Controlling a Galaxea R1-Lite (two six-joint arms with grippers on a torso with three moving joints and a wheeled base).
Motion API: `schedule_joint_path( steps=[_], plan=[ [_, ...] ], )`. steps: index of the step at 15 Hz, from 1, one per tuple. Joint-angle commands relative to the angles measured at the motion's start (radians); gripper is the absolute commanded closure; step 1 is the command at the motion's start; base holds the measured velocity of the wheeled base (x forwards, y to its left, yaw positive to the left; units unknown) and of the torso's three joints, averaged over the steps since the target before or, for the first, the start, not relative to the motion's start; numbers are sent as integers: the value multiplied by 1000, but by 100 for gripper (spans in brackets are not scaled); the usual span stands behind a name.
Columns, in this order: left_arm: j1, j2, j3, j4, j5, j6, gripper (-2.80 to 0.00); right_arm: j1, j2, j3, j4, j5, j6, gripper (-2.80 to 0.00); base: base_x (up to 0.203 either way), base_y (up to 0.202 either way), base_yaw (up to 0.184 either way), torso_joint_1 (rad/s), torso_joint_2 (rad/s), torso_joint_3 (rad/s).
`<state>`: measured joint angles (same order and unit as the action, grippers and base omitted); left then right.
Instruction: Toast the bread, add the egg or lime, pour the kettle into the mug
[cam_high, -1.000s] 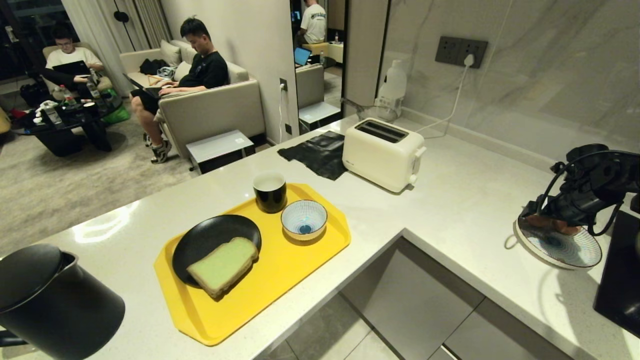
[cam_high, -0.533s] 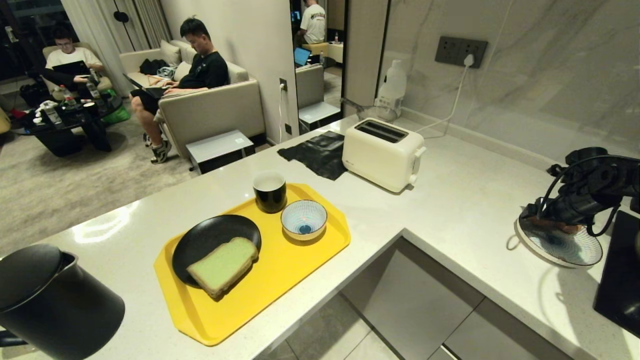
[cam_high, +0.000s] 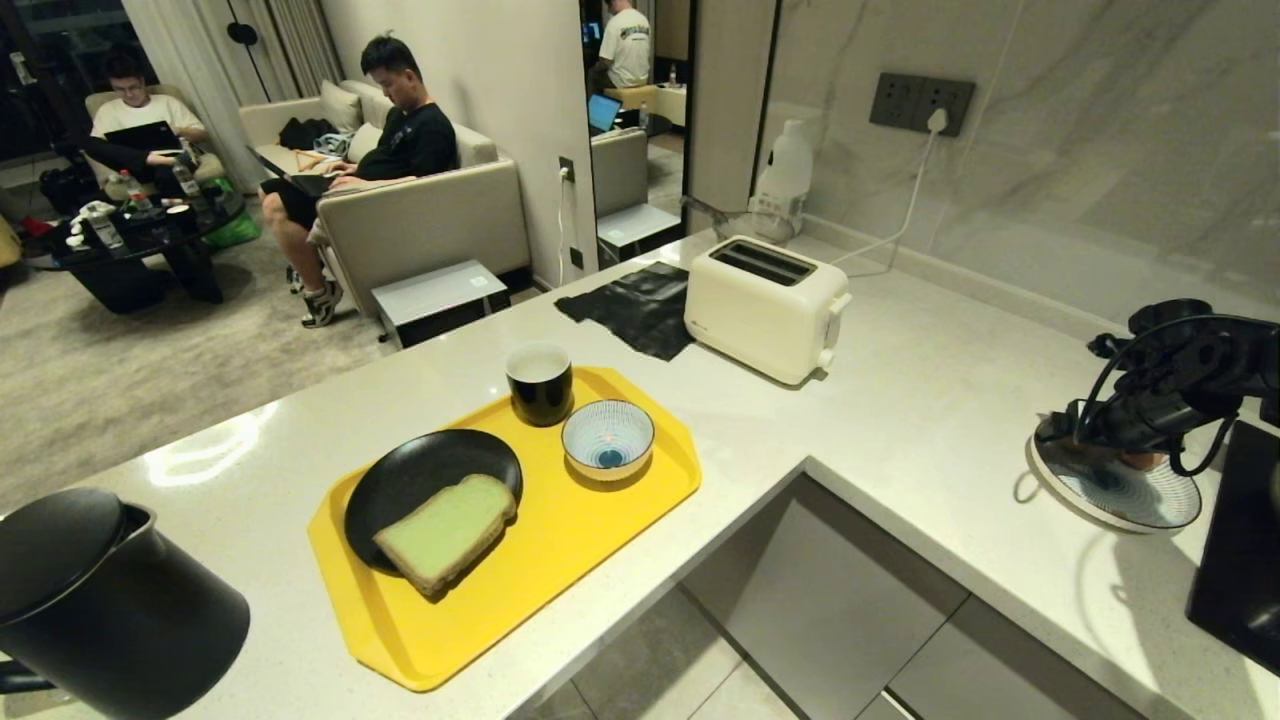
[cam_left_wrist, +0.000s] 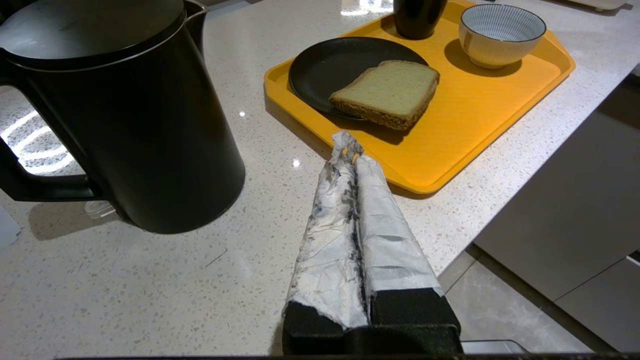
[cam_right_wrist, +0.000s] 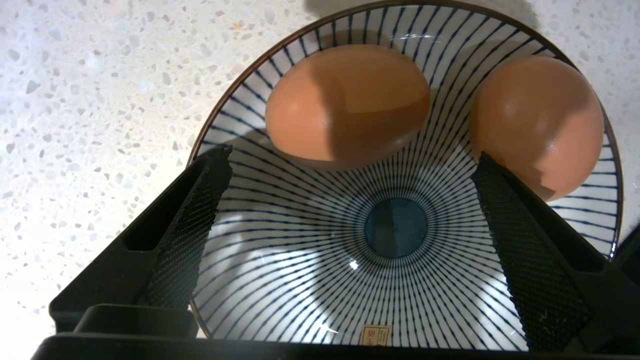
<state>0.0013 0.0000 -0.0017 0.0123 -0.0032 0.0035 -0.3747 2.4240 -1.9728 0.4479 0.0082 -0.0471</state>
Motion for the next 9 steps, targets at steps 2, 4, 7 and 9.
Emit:
schedule_joint_path(
  steps=[2,4,7,9],
  plan=[
    [0,-3,0,0,0,0,0,0,9,0,3,13,-33,-280,0,0,0,0,0,0],
    [0,-3,0,0,0,0,0,0,9,0,0,15,-57,-280,0,0,0,0,0,0],
    [0,-3,0,0,0,0,0,-3,13,0,-9,19,-97,-280,0,0,0,0,0,0],
    [0,-3,0,0,0,0,0,-6,16,0,-54,19,-113,-280,0,0,0,0,0,0]
  ],
)
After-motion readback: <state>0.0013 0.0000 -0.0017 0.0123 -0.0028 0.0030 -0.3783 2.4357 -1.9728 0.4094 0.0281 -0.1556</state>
